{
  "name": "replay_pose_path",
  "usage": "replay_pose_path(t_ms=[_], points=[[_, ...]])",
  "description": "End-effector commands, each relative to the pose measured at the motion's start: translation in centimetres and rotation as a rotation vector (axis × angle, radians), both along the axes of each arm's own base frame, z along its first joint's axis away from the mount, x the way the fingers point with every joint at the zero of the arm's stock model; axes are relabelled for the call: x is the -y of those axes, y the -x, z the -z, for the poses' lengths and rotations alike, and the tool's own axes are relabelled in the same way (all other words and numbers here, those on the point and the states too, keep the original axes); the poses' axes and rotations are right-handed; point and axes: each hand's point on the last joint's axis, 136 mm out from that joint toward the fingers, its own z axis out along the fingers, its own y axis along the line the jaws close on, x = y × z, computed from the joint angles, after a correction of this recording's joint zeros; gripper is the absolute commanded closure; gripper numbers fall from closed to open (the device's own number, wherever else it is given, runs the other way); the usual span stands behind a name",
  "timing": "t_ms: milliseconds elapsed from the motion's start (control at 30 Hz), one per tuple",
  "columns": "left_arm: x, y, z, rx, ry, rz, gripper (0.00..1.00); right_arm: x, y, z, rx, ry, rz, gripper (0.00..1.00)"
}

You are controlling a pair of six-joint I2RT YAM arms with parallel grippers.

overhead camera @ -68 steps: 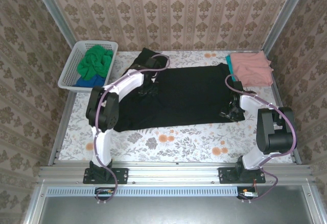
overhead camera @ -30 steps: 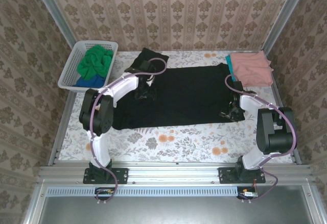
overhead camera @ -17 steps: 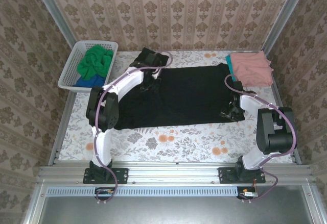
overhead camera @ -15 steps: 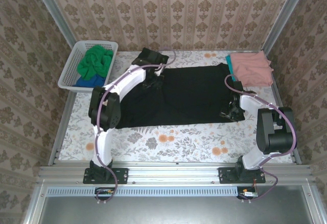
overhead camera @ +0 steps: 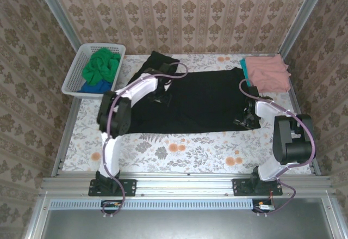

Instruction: Fold and stack the t-shirts

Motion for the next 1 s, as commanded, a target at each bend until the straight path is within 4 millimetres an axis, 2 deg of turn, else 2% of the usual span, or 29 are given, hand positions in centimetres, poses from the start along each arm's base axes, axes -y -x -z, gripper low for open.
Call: replay_pose_path(t_ms=[0, 100, 200, 300, 367, 433, 567, 600, 700, 900, 967], points=[[-5.2, 1.2, -4.4, 0.124, -0.004, -0.142, 0.31, -0.2, -2.1, -2.9, 0.080, 0.024, -0.023, 0.48], [-9.7, 4.5, -3.4, 0.113, 0.031, -0.270, 0.27, 1.2, -2.9, -3.8, 0.098, 0.089, -0.012, 0.44], [-11.8, 7.6, -0.8, 0.065, 0.104, -0.358, 0.23, 2.5, -3.9, -3.9, 0.074, 0.145, -0.006, 0.42], [-13.5, 9.5, 2.3, 0.002, 0.126, -0.434, 0.23, 3.6, -5.0, -3.4, 0.037, 0.179, 0.001, 0.39], [-14.1, 10.0, 3.5, -0.033, 0.132, -0.462, 0.28, 4.0, -5.3, -2.8, 0.007, 0.193, 0.004, 0.39], [-14.3, 10.1, 3.8, -0.044, 0.140, -0.467, 0.36, 4.1, -5.6, -2.1, -0.009, 0.199, -0.004, 0.38], [-14.7, 10.0, 3.7, -0.041, 0.167, -0.477, 0.68, 4.7, -6.0, -1.0, -0.043, 0.206, 0.003, 0.41], [-14.9, 10.1, 3.7, -0.040, 0.174, -0.481, 0.74, 4.9, -5.9, -0.6, -0.057, 0.205, 0.012, 0.44], [-15.5, 10.4, 3.7, -0.038, 0.201, -0.504, 0.87, 5.9, -5.3, -0.6, -0.080, 0.226, 0.043, 0.55], [-16.0, 11.6, 3.9, -0.047, 0.249, -0.547, 0.98, 7.3, -4.6, -1.8, -0.051, 0.236, 0.086, 0.87], [-16.3, 12.0, 4.1, -0.051, 0.256, -0.566, 1.00, 7.7, -4.4, -2.0, -0.049, 0.234, 0.098, 0.95]])
